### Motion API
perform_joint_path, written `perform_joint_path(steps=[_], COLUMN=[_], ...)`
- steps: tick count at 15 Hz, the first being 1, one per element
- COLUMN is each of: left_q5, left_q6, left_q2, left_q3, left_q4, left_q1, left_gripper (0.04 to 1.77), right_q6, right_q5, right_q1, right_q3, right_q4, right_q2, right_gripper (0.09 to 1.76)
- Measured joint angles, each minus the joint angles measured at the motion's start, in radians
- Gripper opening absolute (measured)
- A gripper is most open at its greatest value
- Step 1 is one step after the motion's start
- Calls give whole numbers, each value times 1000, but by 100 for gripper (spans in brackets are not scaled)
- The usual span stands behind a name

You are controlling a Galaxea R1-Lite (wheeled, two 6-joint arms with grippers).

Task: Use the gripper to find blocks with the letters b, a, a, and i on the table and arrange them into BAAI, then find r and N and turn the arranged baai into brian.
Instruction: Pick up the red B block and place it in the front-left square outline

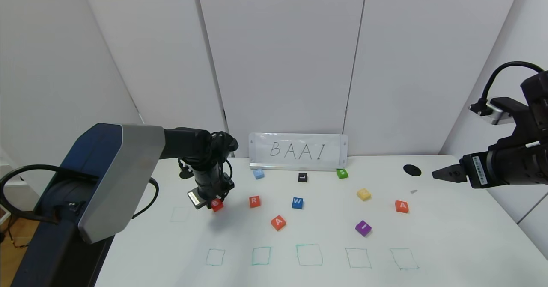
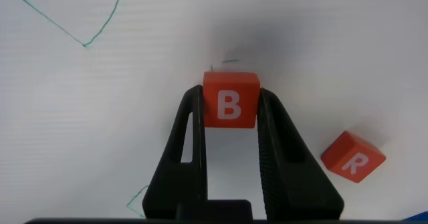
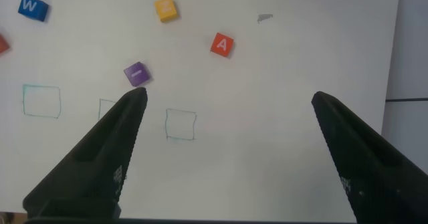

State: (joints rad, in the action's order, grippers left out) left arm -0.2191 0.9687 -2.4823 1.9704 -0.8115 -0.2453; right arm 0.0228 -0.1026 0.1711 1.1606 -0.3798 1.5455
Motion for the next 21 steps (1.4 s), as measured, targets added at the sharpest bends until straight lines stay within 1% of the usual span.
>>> perform_joint_path(steps=[2, 4, 7, 9, 12, 15, 18, 21], left_q5=[11, 24, 39, 41, 41, 40, 40, 43], left_q6=[-47, -119, -255, -341, -468, -573, -625, -627], left_q2=[29, 70, 154, 220, 316, 390, 439, 464], left_q3=[-11, -51, -182, -304, -513, -686, -827, -931], left_q4=[-59, -69, -42, 22, 192, 332, 445, 527], left_q1=[0, -2, -14, -31, -62, -88, -107, -130], left_gripper=[50, 50, 50, 50, 50, 50, 50, 50], right_q6=[0, 0, 0, 1, 0, 0, 1, 0], right_q5=[-1, -2, -2, -2, -23, -31, -31, -34], right_q1=[4, 6, 13, 16, 17, 20, 20, 20], right_q3=[-3, -6, -8, -10, -16, -24, -25, -25], right_q4=[0, 1, 1, 2, 27, 38, 38, 38], right_q2=[0, 0, 0, 0, 0, 2, 3, 3], right_gripper=[177, 177, 177, 177, 177, 177, 177, 177])
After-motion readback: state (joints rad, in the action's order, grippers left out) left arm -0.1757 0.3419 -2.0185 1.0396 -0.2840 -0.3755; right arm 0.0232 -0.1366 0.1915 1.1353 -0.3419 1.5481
